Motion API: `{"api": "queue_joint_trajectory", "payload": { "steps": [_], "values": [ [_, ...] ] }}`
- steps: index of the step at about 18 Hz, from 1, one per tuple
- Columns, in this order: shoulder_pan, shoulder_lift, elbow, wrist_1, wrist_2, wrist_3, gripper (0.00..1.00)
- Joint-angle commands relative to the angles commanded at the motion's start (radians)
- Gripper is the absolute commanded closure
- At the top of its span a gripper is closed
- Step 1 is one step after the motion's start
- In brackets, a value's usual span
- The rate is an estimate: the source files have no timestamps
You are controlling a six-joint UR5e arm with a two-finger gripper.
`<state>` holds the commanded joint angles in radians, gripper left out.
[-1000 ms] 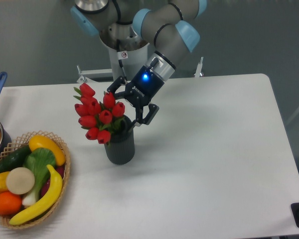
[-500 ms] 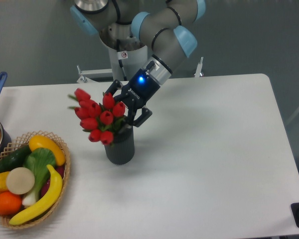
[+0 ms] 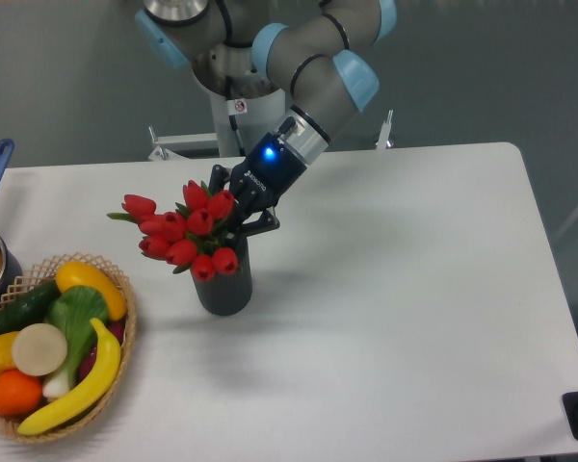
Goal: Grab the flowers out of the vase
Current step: 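Close the gripper around the tulip stems at the vase mouth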
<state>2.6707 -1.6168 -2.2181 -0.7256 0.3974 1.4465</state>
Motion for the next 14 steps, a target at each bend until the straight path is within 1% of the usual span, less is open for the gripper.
{"api": "queue_joint_trajectory", "payload": {
  "steps": [5, 6, 8, 10, 14],
  "values": [
    [0.003, 0.043, -0.012, -0.003, -0.029, -0.009, 0.96],
    [0.005, 0.054, -0.011, -0.005, -0.040, -0.030, 0.96],
    [0.008, 0.061, 0.003, -0.003, -0.061, -0.081, 0.96],
    [0.012, 0.071, 0.018, -0.003, -0.066, -0.097, 0.96],
    [0.023, 0.092, 0.023, -0.003, -0.068, -0.138, 0.96]
  ]
}}
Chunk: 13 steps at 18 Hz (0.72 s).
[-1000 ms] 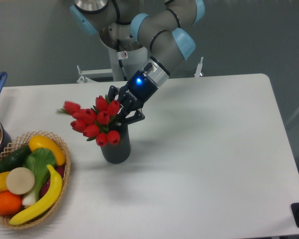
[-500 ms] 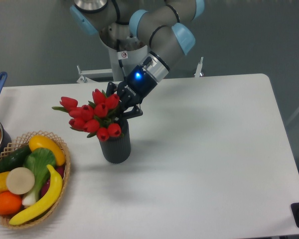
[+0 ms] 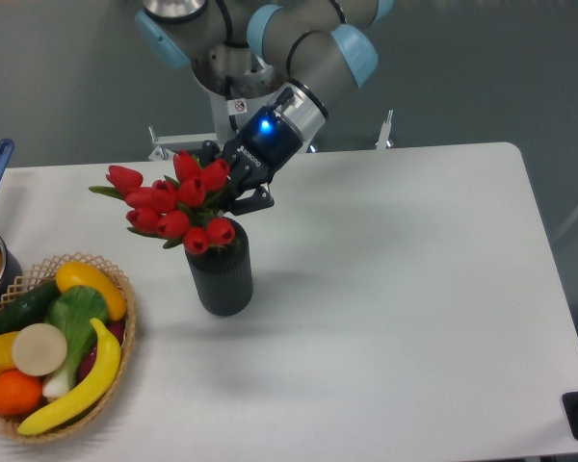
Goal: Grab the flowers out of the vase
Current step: 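Close the gripper around the tulip stems at the vase mouth, then lift the tulip bunch straight up out of the black vase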
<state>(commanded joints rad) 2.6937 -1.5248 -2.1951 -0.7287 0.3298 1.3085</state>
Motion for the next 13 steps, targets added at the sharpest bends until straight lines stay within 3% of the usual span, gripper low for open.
{"api": "queue_joint_trajectory", "payload": {
  "steps": [3, 13],
  "values": [
    [0.005, 0.009, 0.009, -0.006, -0.002, -0.006, 0.96],
    [0.018, 0.026, 0.110, -0.006, -0.034, -0.268, 0.96]
  ]
}}
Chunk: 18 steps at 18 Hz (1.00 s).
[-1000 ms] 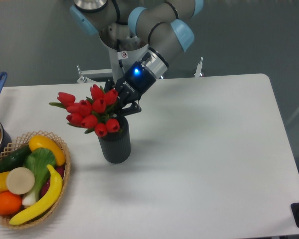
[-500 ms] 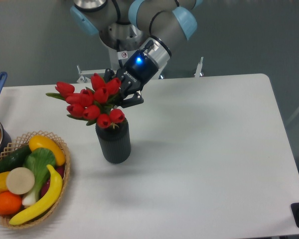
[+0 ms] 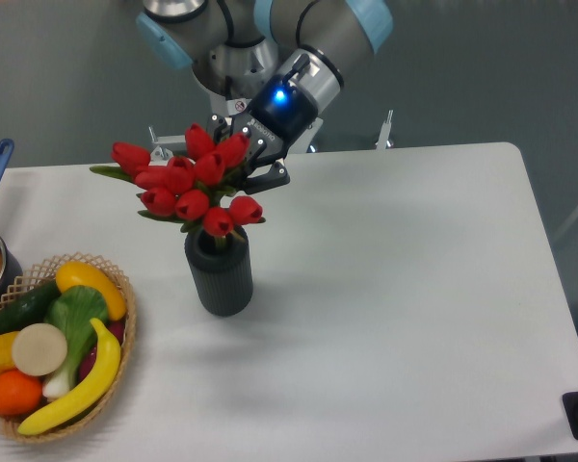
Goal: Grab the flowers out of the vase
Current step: 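Lift the tulip bunch straight up out of the black vase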
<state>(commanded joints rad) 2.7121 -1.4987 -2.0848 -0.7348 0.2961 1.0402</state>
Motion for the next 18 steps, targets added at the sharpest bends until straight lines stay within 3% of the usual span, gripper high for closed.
{"api": "queue_joint_trajectory", "payload": {
  "steps": [8, 18],
  "values": [
    [0.002, -0.008, 0.080, 0.000, -0.009, -0.144, 0.96],
    [0.035, -0.009, 0.126, 0.002, -0.041, -0.184, 0.95]
  ]
}}
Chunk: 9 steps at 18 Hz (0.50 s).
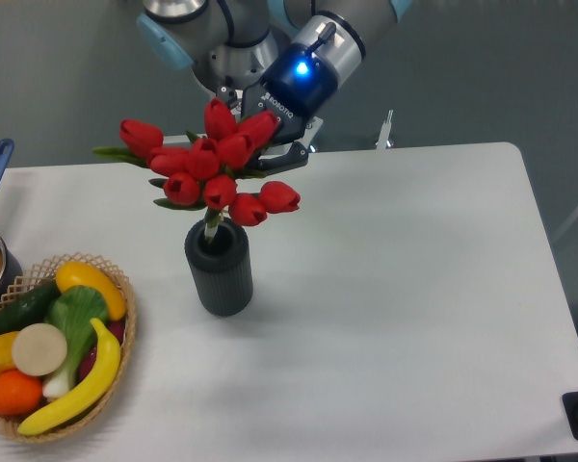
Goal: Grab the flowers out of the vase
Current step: 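Lift the tulip bunch straight up out of the black vase, then carry the held tulips away from the vase and lower them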
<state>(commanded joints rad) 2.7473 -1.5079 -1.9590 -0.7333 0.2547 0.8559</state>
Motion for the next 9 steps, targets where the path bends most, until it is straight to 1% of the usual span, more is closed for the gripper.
{"api": "queue_joint_trajectory", "payload": {
  "steps": [4, 6, 9],
  "values": [
    [0.044, -0.005, 0.041, 0.000, 0.000, 0.009, 0.94],
    [0.069, -0.012, 0.052, 0.005, 0.002, 0.027, 0.93],
    [0.081, -0.058, 0.072, 0.006, 0.005, 0.078, 0.92]
  ]
}}
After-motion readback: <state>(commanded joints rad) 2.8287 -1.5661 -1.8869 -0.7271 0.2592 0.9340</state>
